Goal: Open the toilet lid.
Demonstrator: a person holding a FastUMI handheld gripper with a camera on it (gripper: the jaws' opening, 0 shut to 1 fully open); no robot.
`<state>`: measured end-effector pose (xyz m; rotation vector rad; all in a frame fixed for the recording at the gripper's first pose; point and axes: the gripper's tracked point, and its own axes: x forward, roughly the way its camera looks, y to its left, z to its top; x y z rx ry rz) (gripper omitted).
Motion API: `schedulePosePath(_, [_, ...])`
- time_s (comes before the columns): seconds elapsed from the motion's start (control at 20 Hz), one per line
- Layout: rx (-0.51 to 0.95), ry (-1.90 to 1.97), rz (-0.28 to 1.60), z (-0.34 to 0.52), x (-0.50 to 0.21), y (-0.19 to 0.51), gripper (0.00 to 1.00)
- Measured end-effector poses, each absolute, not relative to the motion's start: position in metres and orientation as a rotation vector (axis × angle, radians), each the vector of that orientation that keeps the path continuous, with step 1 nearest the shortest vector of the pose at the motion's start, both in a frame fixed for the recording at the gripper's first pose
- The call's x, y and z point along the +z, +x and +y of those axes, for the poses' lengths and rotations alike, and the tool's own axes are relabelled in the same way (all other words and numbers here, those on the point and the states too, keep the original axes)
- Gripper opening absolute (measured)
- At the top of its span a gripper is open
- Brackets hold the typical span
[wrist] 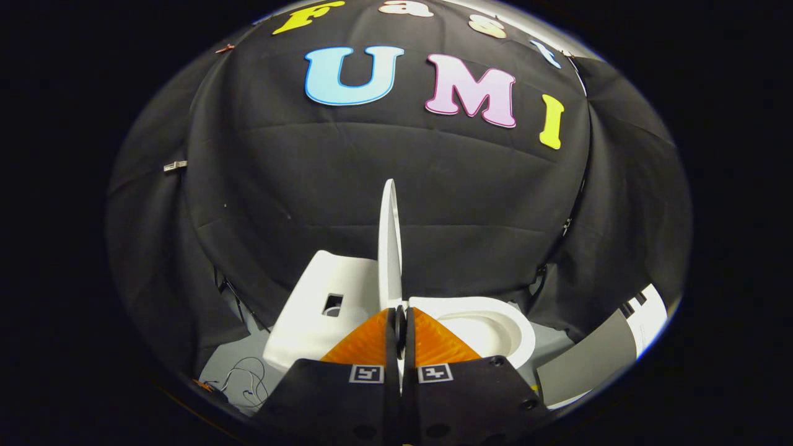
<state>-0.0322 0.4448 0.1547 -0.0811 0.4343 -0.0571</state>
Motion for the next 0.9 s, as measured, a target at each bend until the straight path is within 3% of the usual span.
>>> schedulePosePath(0.35, [-0.027, -0.106, 0.399, 0.469, 0.151, -0.030, 0.06])
schedulePosePath(0.6, [0.013, -0.105, 0.425, 0.473, 0.143, -0.032, 0.13])
schedulePosePath(0.65, [0.036, -0.097, 0.433, 0.475, 0.138, -0.032, 0.19])
schedulePosePath(0.85, [0.075, -0.058, 0.453, 0.473, 0.131, -0.034, 0.99])
schedulePosePath(0.9, [0.090, -0.048, 0.459, 0.475, 0.129, -0.033, 0.99])
